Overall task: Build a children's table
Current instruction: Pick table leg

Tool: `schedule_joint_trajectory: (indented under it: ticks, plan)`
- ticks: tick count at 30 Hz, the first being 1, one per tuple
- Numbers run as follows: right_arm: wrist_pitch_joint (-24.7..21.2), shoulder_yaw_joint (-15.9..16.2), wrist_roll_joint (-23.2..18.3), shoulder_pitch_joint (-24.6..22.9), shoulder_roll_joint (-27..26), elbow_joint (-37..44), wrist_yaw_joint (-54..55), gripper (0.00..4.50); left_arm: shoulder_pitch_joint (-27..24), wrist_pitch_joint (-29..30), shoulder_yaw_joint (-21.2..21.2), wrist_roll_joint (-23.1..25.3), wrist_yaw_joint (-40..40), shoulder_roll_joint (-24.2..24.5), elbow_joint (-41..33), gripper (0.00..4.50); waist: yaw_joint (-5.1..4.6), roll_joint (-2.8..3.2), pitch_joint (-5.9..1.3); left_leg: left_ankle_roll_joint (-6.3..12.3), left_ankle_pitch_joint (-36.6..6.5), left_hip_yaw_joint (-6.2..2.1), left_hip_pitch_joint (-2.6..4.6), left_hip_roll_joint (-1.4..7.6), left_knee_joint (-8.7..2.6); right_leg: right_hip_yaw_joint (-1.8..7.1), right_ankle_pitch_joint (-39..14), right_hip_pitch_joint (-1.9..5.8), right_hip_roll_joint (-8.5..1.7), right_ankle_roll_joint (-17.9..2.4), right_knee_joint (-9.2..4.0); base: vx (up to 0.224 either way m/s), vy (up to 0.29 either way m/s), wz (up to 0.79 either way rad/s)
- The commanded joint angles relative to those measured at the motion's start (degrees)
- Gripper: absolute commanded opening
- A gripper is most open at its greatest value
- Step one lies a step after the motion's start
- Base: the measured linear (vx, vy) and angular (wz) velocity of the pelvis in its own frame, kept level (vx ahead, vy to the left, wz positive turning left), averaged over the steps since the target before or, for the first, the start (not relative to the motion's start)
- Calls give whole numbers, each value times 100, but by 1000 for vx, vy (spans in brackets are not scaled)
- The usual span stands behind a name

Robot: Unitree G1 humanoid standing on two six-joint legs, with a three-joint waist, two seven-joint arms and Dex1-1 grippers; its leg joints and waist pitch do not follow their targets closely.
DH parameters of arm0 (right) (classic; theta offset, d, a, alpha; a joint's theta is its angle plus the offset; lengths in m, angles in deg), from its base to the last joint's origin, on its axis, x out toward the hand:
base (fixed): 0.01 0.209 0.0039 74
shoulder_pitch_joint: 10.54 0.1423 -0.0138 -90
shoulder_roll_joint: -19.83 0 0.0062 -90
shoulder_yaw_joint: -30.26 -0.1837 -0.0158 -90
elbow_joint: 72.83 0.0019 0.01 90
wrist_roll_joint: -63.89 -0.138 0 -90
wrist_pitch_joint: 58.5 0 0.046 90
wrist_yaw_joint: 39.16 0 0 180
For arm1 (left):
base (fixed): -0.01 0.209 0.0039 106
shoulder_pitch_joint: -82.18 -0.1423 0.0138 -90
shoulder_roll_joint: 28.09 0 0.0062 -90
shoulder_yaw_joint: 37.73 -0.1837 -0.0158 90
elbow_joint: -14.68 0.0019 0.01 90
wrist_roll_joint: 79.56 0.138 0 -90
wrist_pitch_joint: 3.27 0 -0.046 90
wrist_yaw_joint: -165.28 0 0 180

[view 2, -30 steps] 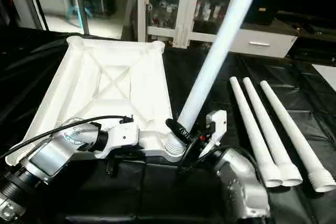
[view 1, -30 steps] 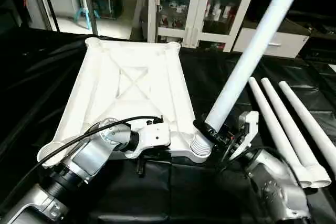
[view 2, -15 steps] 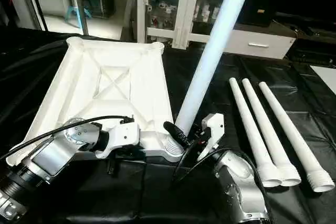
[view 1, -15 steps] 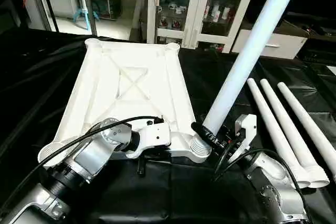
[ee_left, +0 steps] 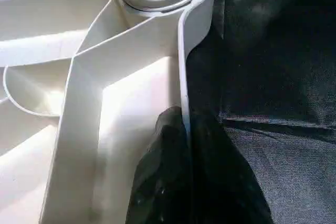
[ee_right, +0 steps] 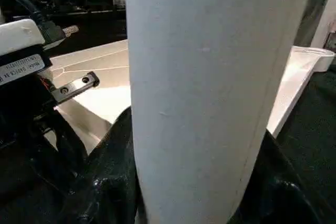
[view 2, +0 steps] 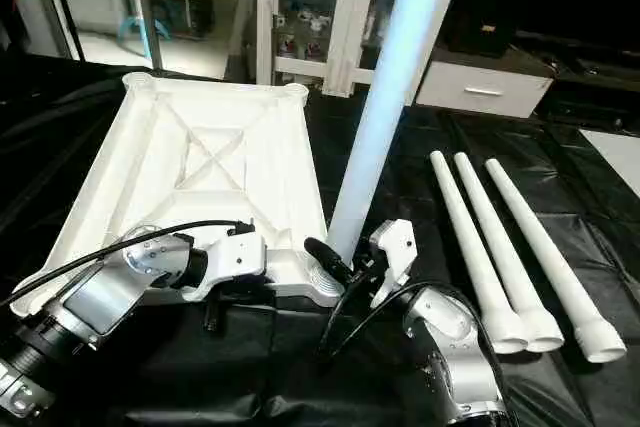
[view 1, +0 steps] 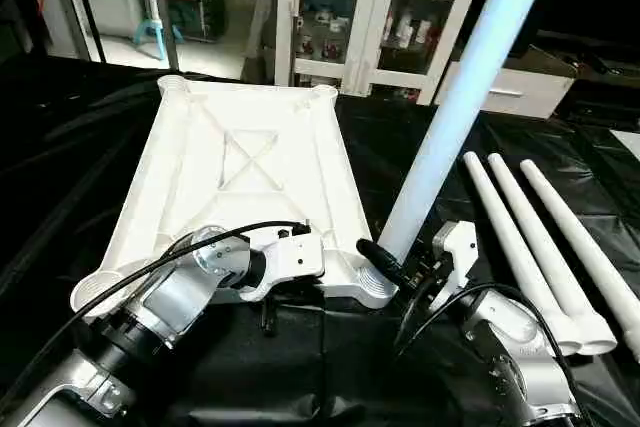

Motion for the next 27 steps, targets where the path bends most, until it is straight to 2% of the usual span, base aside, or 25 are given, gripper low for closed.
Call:
schedule_joint_trajectory:
  ticks: [1, 5, 6, 11, 14, 27]
  plan:
    - [-294, -38, 414, -245, 195, -765, 234, 186, 121, -3, 71, 148, -79, 43, 26, 0, -60, 125, -129, -175, -2783, -270, 85, 423, -537, 324, -3124, 0, -644, -382, -639, 0, 0, 0]
    - [-493, -191, 137, -252, 108, -796, 215, 186, 119, -3, 79, 157, -98, 38, 31, 0, -118, 132, -124, -199, -2937, -266, 96, 427, -557, 325, -2861, 0, -634, -516, -626, 0, 0, 0]
    - [-570, -285, -34, -249, 70, -812, 204, 186, 117, -3, 81, 163, -111, 38, 35, 0, -125, 138, -119, -207, -2962, -266, 93, 428, -560, 329, -2840, -5, -632, -518, -630, 0, 0, 0]
    - [-577, -328, -137, -277, 84, -857, 155, 186, 126, -17, 87, 174, -143, 26, 63, 0, -113, 127, -111, -173, -2985, -249, 123, 416, -542, 350, -2999, -33, -650, -489, -662, 0, 0, 0]
    - [-575, -348, -115, -295, 107, -947, 195, 186, 141, 1, 111, 173, -182, 0, 71, 0, -103, 145, -113, -167, -2921, -250, 124, 419, -542, 349, -3050, -34, -656, -463, -674, 0, 0, 0]
    - [-564, -134, 66, -270, 206, -1075, 177, 186, 158, 87, 160, 163, -293, -60, 67, 0, -116, 124, -83, -178, -3237, -292, 142, 417, -551, 314, -3579, -66, -675, -285, -750, 0, 0, 0]
